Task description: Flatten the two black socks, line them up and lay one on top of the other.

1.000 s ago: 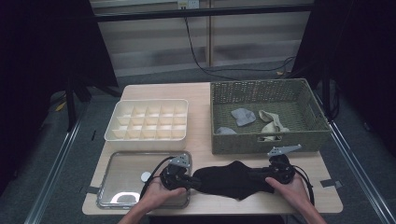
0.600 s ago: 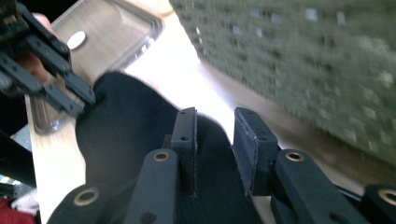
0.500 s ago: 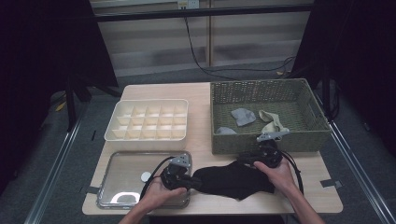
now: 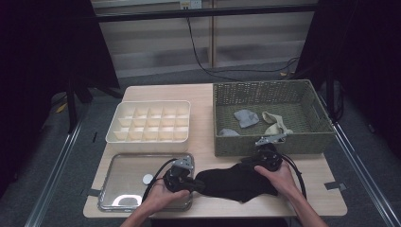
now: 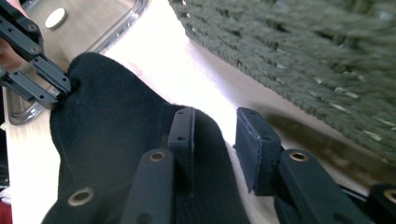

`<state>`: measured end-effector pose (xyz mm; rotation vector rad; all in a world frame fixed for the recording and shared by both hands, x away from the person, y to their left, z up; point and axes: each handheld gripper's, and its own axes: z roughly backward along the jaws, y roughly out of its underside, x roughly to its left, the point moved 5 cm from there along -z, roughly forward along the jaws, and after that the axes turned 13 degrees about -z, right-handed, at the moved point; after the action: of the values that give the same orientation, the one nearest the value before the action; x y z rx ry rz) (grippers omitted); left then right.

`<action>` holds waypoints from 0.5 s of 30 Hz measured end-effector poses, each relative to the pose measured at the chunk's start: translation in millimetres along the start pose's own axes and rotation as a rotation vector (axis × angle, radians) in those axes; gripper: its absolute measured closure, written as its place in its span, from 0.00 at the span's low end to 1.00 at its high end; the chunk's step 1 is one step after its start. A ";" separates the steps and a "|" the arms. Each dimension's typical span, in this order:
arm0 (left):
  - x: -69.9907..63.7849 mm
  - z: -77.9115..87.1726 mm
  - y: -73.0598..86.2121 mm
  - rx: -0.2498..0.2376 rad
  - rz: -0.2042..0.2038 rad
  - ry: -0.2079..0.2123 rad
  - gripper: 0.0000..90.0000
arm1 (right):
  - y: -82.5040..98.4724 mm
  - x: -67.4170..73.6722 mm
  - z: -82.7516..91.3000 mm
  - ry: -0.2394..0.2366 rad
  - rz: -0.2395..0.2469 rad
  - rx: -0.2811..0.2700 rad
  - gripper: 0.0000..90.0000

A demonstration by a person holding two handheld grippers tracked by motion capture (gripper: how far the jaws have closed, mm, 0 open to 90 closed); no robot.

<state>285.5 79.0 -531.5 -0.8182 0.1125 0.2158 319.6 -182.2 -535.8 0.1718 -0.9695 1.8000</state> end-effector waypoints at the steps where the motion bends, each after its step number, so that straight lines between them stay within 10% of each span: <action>1: 0.1 0.3 0.1 0.004 -0.001 -0.001 0.88 | 0.3 0.1 -0.9 0.002 0.001 0.005 0.79; 15: -1.5 0.5 -0.1 0.001 0.001 0.004 0.86 | 0.0 2.0 3.6 -0.019 -0.010 -0.003 1.00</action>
<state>284.1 79.1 -530.7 -0.8172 0.1167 0.2155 317.5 -183.2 -532.4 0.1916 -0.9832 1.7906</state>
